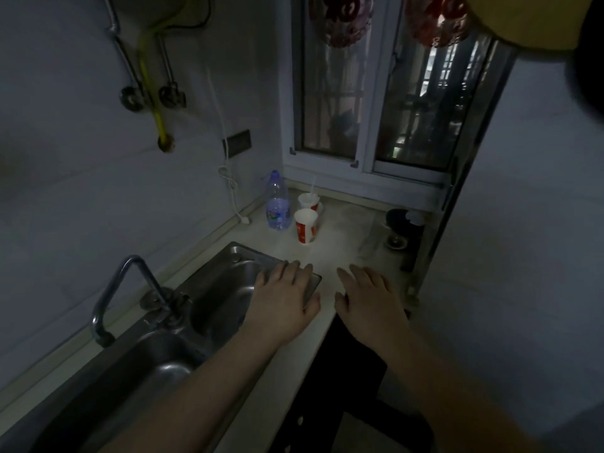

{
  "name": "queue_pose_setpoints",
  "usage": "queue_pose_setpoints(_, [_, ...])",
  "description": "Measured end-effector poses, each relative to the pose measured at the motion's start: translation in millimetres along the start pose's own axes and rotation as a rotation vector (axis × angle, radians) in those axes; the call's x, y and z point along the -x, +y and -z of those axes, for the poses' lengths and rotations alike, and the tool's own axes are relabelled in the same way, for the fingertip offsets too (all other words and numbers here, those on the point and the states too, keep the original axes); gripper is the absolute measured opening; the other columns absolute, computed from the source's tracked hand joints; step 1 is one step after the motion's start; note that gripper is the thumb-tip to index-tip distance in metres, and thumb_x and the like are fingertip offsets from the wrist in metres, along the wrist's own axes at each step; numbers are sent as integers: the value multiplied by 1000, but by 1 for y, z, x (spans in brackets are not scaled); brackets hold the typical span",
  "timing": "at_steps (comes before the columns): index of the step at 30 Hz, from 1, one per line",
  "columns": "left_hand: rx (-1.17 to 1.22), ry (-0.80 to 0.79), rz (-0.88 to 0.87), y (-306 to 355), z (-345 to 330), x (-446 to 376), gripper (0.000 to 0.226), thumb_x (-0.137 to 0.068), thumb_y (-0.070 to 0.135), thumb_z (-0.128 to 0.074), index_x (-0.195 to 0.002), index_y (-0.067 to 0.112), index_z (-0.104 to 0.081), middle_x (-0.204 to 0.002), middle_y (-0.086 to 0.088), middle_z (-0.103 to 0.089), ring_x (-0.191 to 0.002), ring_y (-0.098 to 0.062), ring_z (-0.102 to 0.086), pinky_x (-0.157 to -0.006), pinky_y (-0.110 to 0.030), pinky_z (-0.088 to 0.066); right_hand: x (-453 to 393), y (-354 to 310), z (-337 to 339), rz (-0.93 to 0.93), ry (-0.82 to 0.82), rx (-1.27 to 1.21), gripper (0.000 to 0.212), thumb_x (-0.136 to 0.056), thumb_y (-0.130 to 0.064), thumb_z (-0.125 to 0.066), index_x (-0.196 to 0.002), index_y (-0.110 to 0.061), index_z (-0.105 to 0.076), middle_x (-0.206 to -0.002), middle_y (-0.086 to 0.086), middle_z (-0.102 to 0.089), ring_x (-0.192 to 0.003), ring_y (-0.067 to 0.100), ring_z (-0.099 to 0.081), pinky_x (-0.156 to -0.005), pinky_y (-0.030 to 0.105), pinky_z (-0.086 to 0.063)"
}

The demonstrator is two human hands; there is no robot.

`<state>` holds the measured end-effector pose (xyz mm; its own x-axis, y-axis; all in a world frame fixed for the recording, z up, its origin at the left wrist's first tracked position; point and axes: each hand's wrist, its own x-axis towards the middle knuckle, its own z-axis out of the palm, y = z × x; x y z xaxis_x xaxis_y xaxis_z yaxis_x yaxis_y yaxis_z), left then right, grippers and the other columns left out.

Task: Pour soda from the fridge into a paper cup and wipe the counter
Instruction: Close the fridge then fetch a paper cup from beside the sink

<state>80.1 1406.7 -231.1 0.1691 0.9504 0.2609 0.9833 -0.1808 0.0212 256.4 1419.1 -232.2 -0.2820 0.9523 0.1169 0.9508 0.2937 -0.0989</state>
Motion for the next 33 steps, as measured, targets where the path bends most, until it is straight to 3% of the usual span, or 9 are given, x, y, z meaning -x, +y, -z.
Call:
queue_pose_setpoints(3, [-20, -82, 48, -2, -15, -45, 77, -84, 60, -14, -147, 24, -39, -150, -3, -42, -140, -23, -35, -111, -46, -28, -54, 20, -8, 45, 13, -52, 55, -98, -44, -30, -150, -26, -23, -157, 3, -20, -143, 25, -18, -116, 42, -17])
queue_pose_setpoints(6, [9, -126, 88, -10, -25, -85, 86, -77, 62, -6, -150, 24, -33, -155, -4, -34, -144, -25, -27, -114, -48, -22, -105, 31, -12, 79, -20, -77, 55, -98, -43, -30, -150, -26, -22, -158, 2, -17, -144, 23, -15, -117, 40, -16])
queue_pose_setpoints(11, [-33, -205, 101, -30, -48, -139, 71, -91, 56, -17, -154, 23, -22, -160, -4, -24, -147, -24, -17, -117, -47, -15, -179, 48, -19, 151, -50, -67, 55, -98, -41, -33, -149, -24, -22, -156, 2, -20, -141, 22, -18, -113, 36, -16])
queue_pose_setpoints(13, [-47, -250, 90, -37, -56, -155, 66, -97, 53, -30, -155, 23, -18, -161, -4, -19, -148, -23, -13, -118, -47, -12, -203, 52, -25, 159, -65, -78, 56, -97, -41, -35, -149, -24, -22, -157, 1, -19, -142, 22, -17, -113, 37, -16])
queue_pose_setpoints(25, [-18, -227, 173, -88, -103, -230, 66, -97, 53, -37, -153, 23, -20, -159, -4, -24, -147, -22, -18, -117, -48, -18, -325, 57, -90, 180, -68, -186, 55, -93, -41, -46, -142, -20, -32, -143, 6, -40, -129, 26, -38, -105, 39, -32])
queue_pose_setpoints(30, [33, -196, 203, -104, -130, -247, 67, -95, 54, -41, -152, 24, -25, -156, -4, -30, -144, -22, -26, -114, -47, -25, -374, 58, -127, 115, -96, -276, 71, -89, -43, -57, -147, -18, -25, -152, 10, -26, -131, 32, -36, -103, 43, -35])
queue_pose_setpoints(33, [31, -205, 219, -112, -144, -249, 70, -90, 59, -31, -150, 22, -31, -153, -6, -36, -141, -25, -33, -111, -49, -30, -401, 59, -150, 79, -112, -324, 82, -86, -46, -62, -149, -19, -18, -154, 12, -21, -132, 34, -33, -104, 45, -35])
